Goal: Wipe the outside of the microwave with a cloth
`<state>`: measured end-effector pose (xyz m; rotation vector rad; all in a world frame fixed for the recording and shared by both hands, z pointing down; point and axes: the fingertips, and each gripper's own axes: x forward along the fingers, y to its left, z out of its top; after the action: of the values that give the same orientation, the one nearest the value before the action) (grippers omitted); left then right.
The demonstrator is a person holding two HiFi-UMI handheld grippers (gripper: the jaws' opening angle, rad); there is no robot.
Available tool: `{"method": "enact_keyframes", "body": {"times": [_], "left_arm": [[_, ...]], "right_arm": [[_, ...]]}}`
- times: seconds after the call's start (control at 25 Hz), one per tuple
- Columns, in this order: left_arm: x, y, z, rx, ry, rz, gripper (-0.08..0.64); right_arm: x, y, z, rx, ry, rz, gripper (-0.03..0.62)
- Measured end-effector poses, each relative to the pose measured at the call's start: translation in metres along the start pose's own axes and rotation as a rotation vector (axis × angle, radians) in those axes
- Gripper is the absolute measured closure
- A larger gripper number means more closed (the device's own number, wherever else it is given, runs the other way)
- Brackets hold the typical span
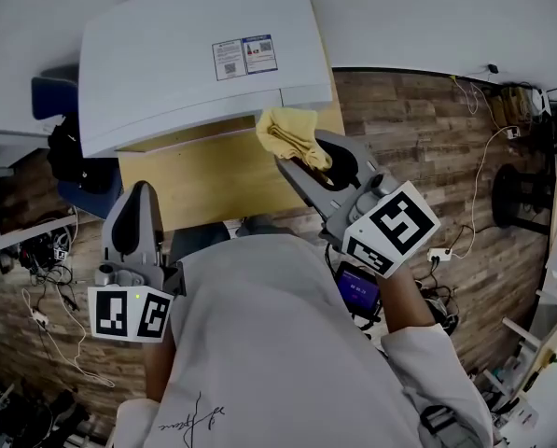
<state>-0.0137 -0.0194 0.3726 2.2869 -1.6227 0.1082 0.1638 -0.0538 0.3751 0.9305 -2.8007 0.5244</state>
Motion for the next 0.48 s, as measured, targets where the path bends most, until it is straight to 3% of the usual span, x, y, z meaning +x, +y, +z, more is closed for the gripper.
{"method": "enact_keyframes", "body": {"times": [0.48], "left_arm": [[0.0001, 0.0021, 0.001, 0.028, 0.023, -0.028, 0.572]], "right_arm": [[-0.0033, -0.0006, -0.0081, 0.004, -0.006, -0.091, 0.479]]}}
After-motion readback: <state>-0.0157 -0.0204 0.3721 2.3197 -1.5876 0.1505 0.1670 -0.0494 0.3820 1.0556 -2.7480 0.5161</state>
